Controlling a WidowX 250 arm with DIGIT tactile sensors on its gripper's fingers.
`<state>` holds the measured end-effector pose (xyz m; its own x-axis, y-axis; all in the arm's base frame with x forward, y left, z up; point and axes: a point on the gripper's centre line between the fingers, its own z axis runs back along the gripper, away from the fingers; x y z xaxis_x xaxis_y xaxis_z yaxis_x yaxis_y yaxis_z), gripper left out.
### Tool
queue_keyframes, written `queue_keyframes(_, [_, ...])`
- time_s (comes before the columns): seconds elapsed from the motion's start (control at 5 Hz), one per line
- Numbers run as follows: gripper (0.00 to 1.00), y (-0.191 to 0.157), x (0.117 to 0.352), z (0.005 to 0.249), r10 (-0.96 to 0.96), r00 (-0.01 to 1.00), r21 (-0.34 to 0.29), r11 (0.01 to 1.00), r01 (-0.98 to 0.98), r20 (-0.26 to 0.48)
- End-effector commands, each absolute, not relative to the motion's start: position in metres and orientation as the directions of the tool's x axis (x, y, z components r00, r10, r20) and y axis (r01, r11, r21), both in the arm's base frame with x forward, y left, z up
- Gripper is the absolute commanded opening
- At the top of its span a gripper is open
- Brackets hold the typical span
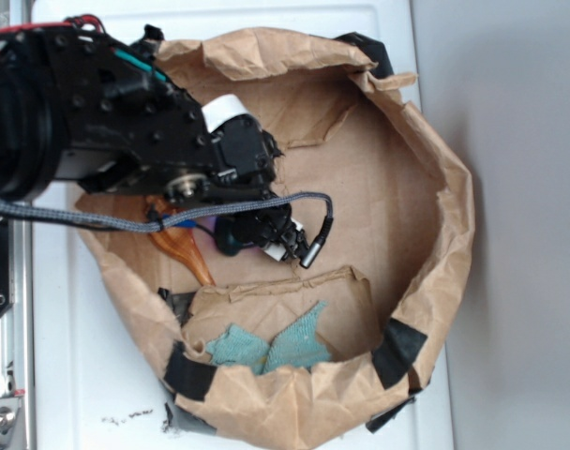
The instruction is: Grab the plastic pickle.
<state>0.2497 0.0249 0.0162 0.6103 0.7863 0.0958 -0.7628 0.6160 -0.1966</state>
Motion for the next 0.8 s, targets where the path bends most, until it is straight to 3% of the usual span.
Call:
queue_keyframes(0.0, [0.00, 0.033, 0.255, 0.042, 0.733, 0.678, -0.216, 0.673, -0.708, 0.061])
queue_keyframes(0.2, [0.00, 0.035, 0.259, 0.052, 0.725, 0.688, -0.231, 0.677, -0.699, 0.043])
queue_keyframes(0.4, [0.00, 0.036, 0.258, 0.076, 0.626, 0.779, -0.251, 0.761, -0.598, 0.042])
queue_keyframes(0.6, [0.00, 0.038, 0.262, 0.119, 0.478, 0.878, -0.207, 0.861, -0.464, 0.023])
